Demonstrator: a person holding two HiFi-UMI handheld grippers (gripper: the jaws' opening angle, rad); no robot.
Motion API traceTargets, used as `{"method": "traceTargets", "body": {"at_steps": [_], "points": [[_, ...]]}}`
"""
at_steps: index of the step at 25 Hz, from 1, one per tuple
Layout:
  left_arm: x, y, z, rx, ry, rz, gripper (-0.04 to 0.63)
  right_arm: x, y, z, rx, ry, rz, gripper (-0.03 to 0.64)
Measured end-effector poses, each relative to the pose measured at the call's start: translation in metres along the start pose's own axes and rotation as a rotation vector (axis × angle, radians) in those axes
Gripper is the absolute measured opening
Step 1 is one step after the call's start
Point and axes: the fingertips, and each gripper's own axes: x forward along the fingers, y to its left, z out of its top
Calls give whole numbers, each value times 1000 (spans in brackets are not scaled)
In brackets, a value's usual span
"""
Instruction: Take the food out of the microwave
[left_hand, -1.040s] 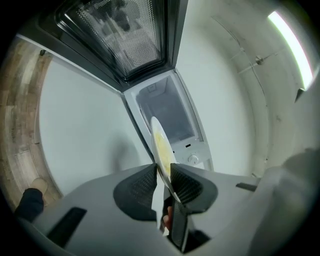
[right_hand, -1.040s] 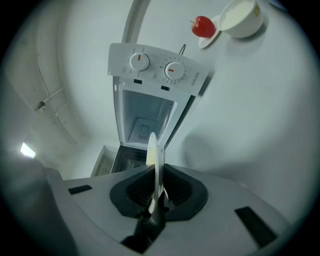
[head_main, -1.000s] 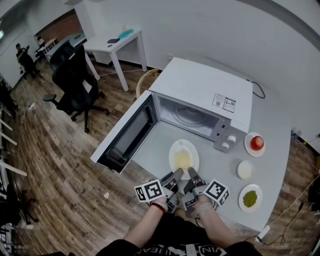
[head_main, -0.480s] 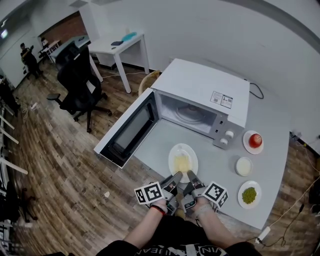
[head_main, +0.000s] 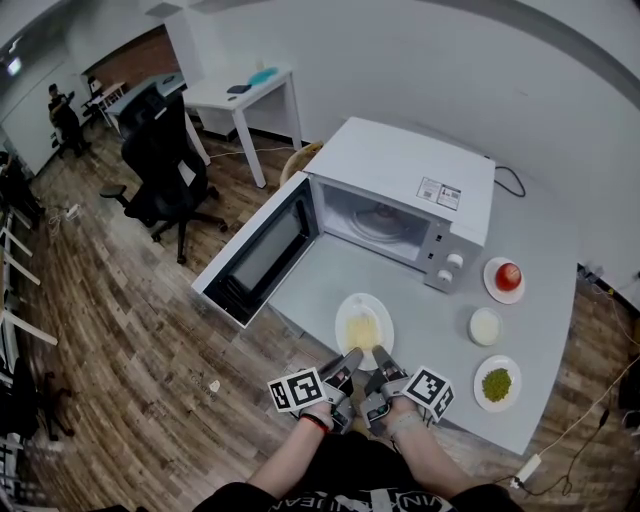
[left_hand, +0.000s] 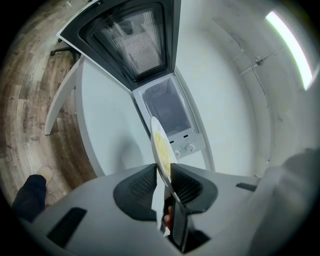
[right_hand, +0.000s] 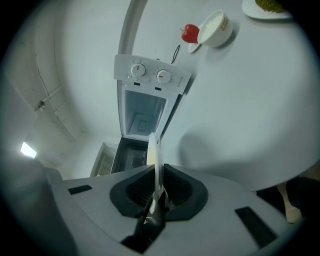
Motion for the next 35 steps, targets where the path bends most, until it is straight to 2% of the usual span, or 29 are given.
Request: {"method": "traceTargets", "body": {"at_steps": [11,21,35], "points": [[-5,0,-18,-4,18,4,89,-16,-11,-5,21,-7,-16,54],[-8,-3,-22,5,78,-8,89,-24,-12,-8,46,-62,-21,54],[-61,-1,-30,0,128,-9,89,-45,-6,-59,79,-98,-39,54]]}}
